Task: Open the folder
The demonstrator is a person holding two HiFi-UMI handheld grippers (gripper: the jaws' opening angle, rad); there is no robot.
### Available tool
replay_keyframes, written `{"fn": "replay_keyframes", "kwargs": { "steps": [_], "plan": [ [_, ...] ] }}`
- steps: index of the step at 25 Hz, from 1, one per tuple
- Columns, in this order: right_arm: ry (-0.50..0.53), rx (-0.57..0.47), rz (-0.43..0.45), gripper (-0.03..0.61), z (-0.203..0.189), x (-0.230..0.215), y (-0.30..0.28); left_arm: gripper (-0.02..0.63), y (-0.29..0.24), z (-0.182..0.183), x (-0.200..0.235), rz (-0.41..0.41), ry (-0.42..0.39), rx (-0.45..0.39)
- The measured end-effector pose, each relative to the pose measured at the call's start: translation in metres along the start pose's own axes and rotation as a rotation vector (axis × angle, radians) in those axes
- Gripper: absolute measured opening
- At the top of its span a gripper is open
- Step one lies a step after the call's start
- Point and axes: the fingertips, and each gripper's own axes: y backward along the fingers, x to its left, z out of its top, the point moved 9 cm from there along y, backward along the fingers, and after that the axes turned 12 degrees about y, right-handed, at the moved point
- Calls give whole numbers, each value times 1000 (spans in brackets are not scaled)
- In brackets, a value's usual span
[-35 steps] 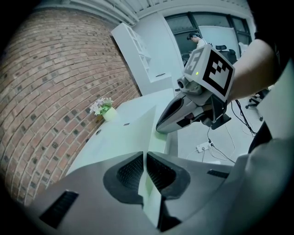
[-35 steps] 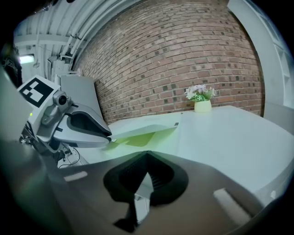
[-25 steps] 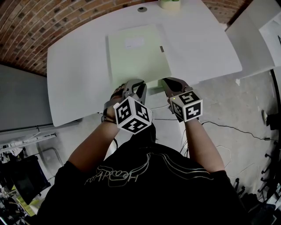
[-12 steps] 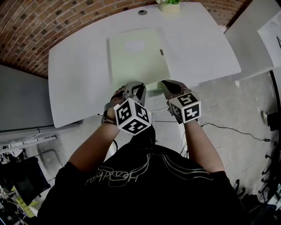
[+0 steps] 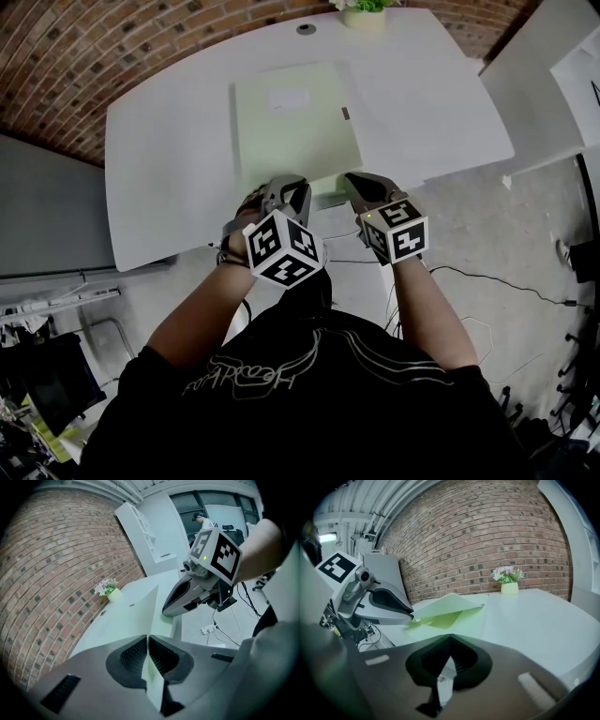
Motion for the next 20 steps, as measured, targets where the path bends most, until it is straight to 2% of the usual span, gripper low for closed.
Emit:
{"fn": "replay_keyframes", "kwargs": {
  "steps": [15,20],
  "plan": [
    [15,13,2,0,0,4,2,17,7,-3,-3,23,4,3],
    [18,19,-10,0,-1,4,1,20,17,1,7,63,21,-40]
  ]
}}
